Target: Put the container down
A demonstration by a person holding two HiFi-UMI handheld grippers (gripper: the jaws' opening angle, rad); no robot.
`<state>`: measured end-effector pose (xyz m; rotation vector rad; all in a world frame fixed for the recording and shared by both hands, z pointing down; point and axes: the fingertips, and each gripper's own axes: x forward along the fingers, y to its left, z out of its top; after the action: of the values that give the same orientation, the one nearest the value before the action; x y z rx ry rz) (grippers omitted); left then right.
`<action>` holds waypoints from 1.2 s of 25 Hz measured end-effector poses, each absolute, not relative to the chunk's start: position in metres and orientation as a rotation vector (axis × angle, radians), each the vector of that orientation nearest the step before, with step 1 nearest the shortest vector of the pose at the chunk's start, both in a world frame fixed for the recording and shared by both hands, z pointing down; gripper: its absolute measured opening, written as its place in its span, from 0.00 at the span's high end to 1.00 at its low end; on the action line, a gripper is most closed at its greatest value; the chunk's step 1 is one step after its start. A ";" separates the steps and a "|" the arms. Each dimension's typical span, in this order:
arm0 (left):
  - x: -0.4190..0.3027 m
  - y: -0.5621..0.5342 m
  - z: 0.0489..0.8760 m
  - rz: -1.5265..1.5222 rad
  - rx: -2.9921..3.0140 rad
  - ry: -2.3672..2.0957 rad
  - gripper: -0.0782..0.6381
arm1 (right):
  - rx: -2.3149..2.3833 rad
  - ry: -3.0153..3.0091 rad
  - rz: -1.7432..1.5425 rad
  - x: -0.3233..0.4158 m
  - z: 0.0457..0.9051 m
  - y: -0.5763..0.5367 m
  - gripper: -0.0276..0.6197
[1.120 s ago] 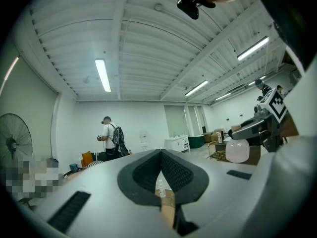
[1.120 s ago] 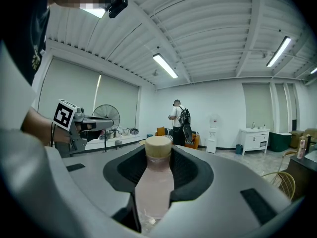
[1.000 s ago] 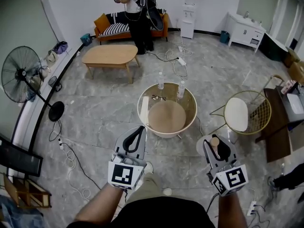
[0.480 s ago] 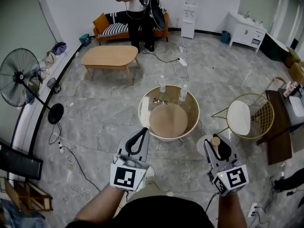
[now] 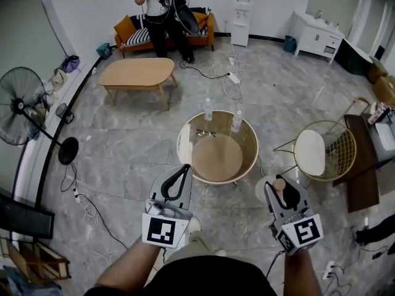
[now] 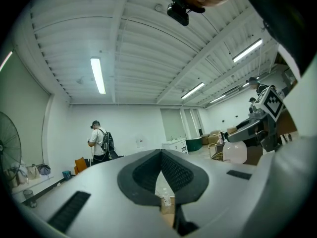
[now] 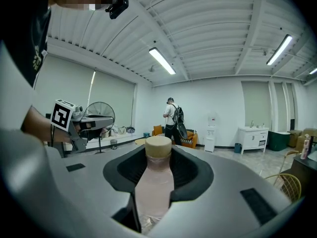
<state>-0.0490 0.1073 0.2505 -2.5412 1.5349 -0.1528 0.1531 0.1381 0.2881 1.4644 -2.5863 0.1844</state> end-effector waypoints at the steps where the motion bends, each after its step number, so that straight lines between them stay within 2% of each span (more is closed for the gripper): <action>1: -0.050 0.104 0.252 -0.153 -2.544 1.533 0.88 | 1.466 -2.576 0.184 0.153 0.289 0.135 0.73; 30: -0.077 0.004 0.263 -0.171 -2.568 1.484 0.88 | 1.511 -2.529 0.211 0.131 0.295 0.037 0.73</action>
<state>-0.0767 0.0036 0.2626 -2.5676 1.4840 -0.1715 0.1306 0.0374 0.2952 1.5115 -2.5291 0.2109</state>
